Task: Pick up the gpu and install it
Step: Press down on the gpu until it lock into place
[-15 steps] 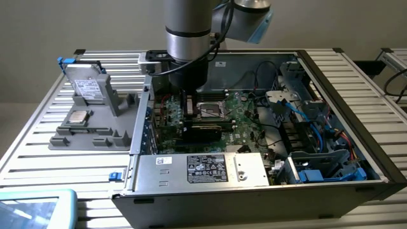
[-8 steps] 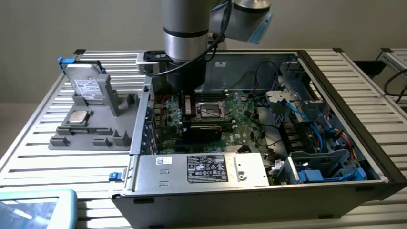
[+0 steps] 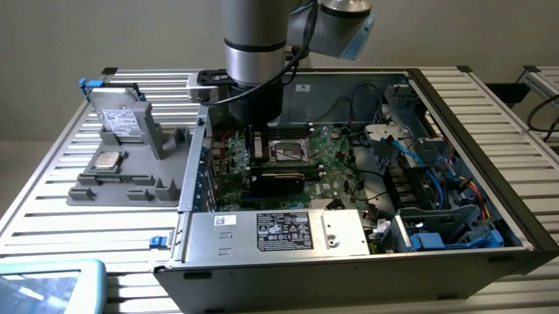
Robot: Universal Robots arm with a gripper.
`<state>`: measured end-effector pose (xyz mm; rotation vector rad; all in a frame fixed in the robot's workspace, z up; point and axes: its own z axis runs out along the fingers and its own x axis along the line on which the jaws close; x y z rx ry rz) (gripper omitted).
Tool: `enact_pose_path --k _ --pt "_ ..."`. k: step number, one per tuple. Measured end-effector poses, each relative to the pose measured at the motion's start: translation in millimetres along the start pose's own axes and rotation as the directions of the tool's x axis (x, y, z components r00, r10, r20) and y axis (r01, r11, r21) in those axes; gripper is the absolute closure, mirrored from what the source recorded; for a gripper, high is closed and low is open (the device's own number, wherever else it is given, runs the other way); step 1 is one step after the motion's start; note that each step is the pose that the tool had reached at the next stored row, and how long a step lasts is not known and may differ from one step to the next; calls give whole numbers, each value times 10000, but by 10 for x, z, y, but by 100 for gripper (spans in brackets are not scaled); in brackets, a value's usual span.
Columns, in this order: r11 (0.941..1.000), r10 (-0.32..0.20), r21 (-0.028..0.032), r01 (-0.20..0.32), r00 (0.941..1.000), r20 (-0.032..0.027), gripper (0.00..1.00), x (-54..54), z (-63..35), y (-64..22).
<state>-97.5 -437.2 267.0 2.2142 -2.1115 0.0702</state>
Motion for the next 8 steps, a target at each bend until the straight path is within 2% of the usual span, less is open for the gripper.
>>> enact_pose_path --k 8 --pt "10000 9 8 -9 10000 2 89 -1 13 0"
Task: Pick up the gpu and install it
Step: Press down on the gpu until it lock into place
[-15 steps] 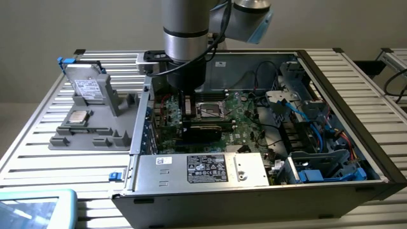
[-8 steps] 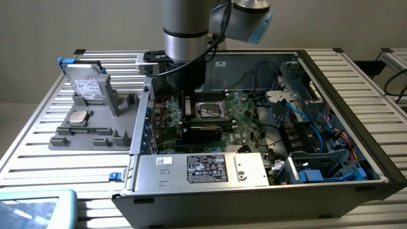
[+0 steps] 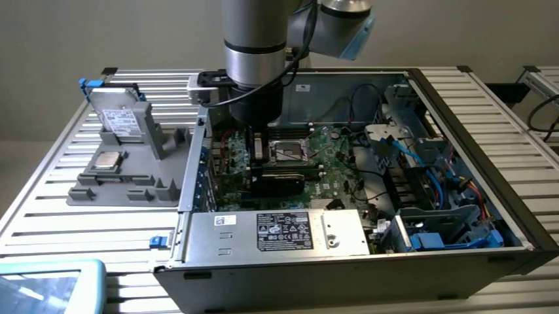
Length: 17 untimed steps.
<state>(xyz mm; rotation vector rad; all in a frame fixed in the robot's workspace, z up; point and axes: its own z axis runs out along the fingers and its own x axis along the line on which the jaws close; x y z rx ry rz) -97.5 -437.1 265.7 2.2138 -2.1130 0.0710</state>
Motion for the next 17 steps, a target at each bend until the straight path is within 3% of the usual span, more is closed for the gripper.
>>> enact_pose_path --k 2,7,9,13,17 --pt "10000 14 2 -14 10000 12 89 0 -13 1" --pt "10000 59 -34 -59 10000 5 89 29 -220 -5" --pt "10000 59 -47 -59 10000 8 89 43 -250 -30" --pt "9999 52 -108 -52 10000 38 89 85 -261 -131" --pt "9999 51 -116 -51 10000 54 89 133 -260 -269"
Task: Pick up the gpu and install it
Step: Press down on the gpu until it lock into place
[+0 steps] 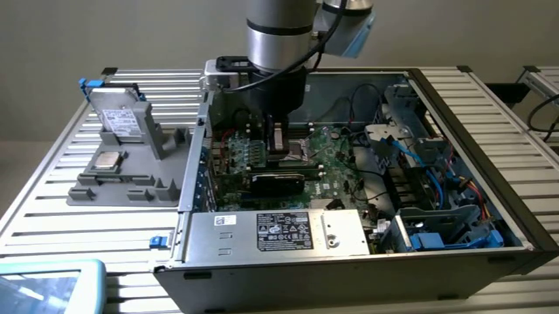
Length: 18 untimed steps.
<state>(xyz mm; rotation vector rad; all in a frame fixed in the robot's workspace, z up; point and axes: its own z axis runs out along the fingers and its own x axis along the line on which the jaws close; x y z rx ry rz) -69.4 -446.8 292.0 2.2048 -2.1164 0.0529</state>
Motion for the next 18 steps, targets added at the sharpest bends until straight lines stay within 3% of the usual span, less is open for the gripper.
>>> enact_pose_path --k 2,6,9,12,18 --pt "10000 -2 -3 2 10000 49 89 18 3 -52" --pt "10000 -14 -51 16 9996 288 89 41 28 -81" --pt "10000 -19 -68 22 9992 410 89 39 60 -82" --pt "10000 -21 -95 25 9990 451 89 37 100 -83" --pt "9999 -22 -130 28 9989 464 89 28 187 -74"
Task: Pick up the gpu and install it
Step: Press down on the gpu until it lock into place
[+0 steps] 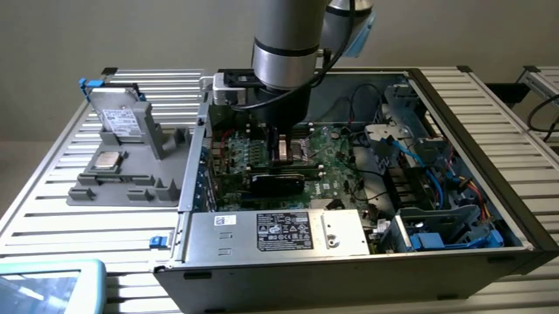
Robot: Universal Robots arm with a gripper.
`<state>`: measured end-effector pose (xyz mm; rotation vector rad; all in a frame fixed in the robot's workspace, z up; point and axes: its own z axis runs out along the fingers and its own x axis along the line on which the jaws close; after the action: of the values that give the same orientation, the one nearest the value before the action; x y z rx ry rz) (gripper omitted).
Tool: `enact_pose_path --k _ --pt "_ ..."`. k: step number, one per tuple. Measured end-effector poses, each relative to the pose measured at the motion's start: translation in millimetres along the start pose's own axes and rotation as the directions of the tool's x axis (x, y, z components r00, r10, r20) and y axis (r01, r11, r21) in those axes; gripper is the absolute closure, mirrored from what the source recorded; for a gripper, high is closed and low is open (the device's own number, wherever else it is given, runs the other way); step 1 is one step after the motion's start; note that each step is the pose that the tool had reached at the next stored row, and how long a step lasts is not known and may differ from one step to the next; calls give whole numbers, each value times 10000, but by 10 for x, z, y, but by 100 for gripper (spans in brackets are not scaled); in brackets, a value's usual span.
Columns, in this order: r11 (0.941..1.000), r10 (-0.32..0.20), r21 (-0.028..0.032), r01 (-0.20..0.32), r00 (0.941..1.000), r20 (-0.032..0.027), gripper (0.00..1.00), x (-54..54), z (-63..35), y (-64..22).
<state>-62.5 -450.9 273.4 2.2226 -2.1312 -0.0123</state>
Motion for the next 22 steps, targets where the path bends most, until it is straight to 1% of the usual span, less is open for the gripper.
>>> enact_pose_path --k 5,10,13,14,15,16,17,22 --pt "10000 0 -19 0 10000 13 89 -8 54 5" --pt "10000 -2 -77 2 10000 27 89 -9 97 8" --pt "9999 -4 -125 5 10000 67 89 -11 95 12" --pt "9999 -2 -140 3 10000 88 89 -12 76 14" --pt "9999 -1 -150 2 10000 90 89 -10 46 17" --pt "9999 -3 -171 4 10000 73 89 -8 4 19" --pt "9998 -6 -184 8 10000 69 89 -5 -36 20" --pt "9998 -7 -217 8 10000 70 89 3 -261 32"
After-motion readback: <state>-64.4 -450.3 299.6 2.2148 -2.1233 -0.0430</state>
